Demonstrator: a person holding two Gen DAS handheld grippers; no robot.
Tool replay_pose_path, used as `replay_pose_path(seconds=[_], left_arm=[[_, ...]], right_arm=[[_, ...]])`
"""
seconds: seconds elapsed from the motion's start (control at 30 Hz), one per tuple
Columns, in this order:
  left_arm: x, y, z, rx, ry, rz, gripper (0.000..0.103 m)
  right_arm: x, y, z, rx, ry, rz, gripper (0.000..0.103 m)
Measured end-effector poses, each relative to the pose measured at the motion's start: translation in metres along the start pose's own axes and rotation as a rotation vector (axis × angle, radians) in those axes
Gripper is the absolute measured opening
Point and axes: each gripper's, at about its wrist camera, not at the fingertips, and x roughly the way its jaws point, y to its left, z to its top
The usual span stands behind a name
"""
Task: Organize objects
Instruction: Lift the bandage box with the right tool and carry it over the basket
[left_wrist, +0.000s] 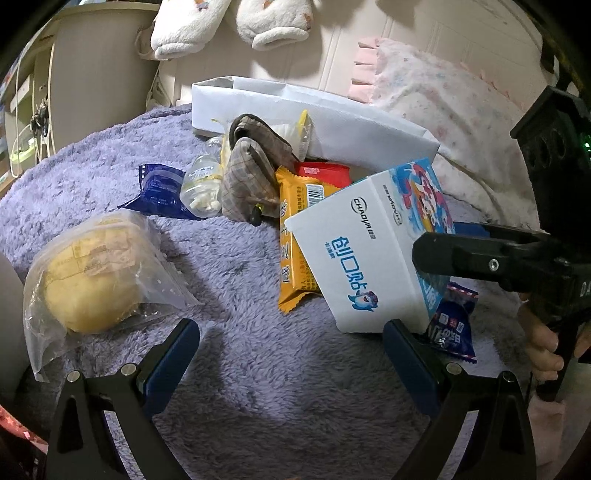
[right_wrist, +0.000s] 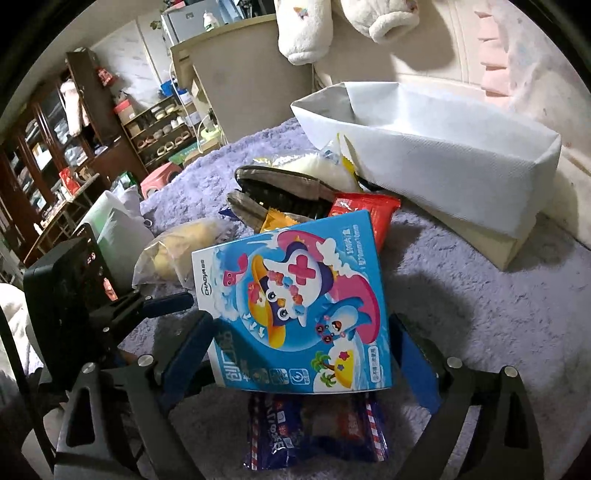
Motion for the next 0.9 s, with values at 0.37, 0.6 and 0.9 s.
replay_pose_path(seconds=[0.37, 0.6, 0.9], left_arm=[[0.007, -0.013, 0.003, 0.064, 0.036, 0.027, 0.095], [-0.009, -0.062, 0.042, 0.277, -0.079, 0.129, 0.094], [0.01, -0.025, 0.166, -0.043, -0.203, 0.061, 0.092]], right_arm=[[-0.009, 0.0, 0.0, -0.024, -0.043, -0.009, 0.082], [-0.061, 0.017, 0.014, -0.099, -0.227, -0.107, 0.082], [-0.108, -0.01, 0.098, 0.051, -0.365, -0.16, 0.08]])
